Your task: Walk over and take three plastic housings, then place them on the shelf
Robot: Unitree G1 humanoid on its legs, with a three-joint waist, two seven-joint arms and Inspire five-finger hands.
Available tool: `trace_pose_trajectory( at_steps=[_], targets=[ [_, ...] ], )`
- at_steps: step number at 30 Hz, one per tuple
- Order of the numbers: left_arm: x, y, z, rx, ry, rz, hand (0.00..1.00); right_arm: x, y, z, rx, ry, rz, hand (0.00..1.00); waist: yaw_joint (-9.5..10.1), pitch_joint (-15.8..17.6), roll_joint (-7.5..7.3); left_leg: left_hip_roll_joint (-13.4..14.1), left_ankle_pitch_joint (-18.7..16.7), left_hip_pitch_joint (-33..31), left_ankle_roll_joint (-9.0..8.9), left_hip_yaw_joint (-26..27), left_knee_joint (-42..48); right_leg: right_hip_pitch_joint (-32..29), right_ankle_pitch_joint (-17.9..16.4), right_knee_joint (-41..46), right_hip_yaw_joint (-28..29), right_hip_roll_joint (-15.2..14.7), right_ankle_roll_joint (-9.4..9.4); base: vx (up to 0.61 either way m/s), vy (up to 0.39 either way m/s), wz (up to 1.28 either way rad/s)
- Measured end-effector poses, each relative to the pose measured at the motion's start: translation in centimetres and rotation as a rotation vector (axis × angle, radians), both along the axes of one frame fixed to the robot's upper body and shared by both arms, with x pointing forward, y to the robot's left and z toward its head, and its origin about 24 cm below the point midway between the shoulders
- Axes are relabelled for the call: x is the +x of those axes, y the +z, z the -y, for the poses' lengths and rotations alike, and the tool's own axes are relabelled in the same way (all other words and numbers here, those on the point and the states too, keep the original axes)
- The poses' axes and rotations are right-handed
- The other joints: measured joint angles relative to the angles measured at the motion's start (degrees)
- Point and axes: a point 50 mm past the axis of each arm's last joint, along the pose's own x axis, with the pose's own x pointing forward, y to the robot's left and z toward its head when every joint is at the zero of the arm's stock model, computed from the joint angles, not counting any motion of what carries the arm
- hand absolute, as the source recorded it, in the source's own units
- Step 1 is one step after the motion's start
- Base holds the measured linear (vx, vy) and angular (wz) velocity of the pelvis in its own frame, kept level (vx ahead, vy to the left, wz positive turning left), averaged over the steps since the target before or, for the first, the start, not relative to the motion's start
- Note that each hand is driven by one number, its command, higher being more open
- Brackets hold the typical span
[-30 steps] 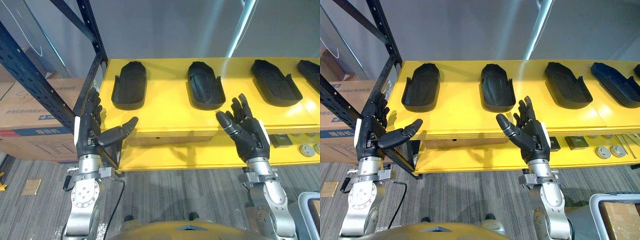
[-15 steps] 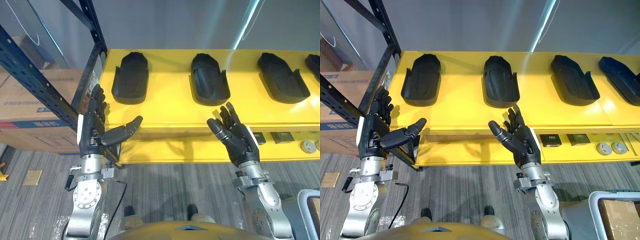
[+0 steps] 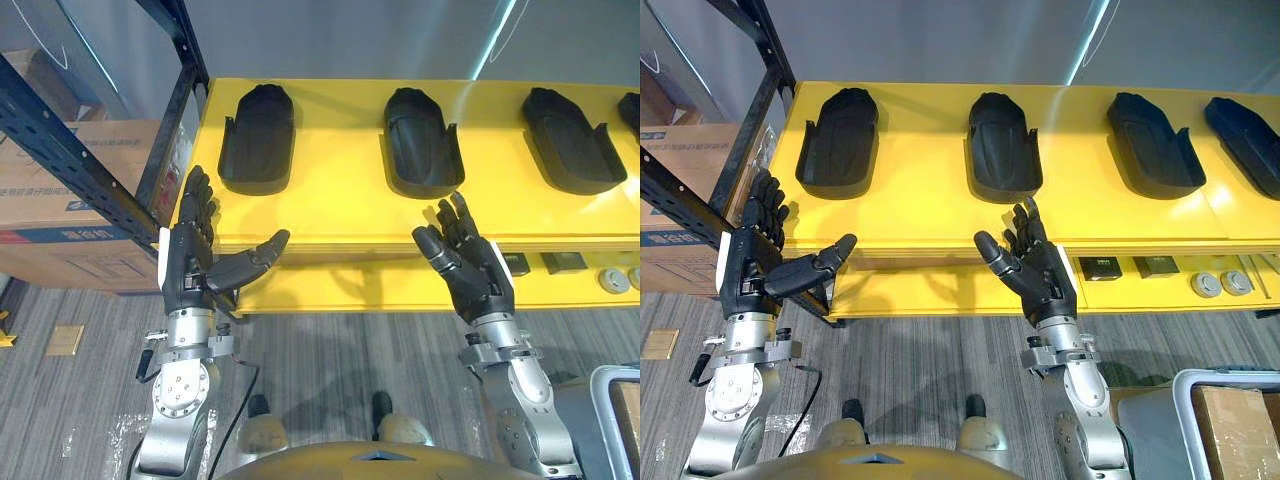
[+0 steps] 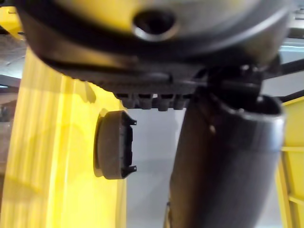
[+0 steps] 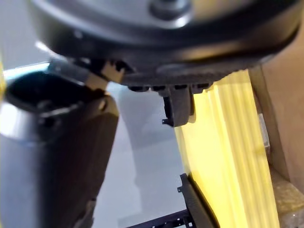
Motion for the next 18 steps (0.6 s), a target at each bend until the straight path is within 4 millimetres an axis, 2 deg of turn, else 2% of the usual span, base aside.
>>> trace_pose_trajectory(
  at_steps=[6,18],
  targets=[
    [0.0,0.0,0.1,0.006,-0.01,-0.001,1.0,0.0,0.0,0.2,0.001,-0.021,0.011,1.0,-0.03,0.1,0.05,0.0,-0.4,-0.5,0.26,-1.2,2.0,0.6,-0.3,1.0,-0.8,-0.3,0.06,-0.03,0.005,0.06],
    [-1.3,-1.3,-0.1,0.024,-0.046,-0.078,1.0,0.5,-1.4,0.4,-0.001,-0.027,-0.042,1.0,1.72,0.0,0.12,-0.1,-0.3,-0.5,0.24,-3.3,2.4,2.0,-0.5,1.1,-2.6,-0.2,-0.28,-0.03,-0.001,0.08]
  ],
)
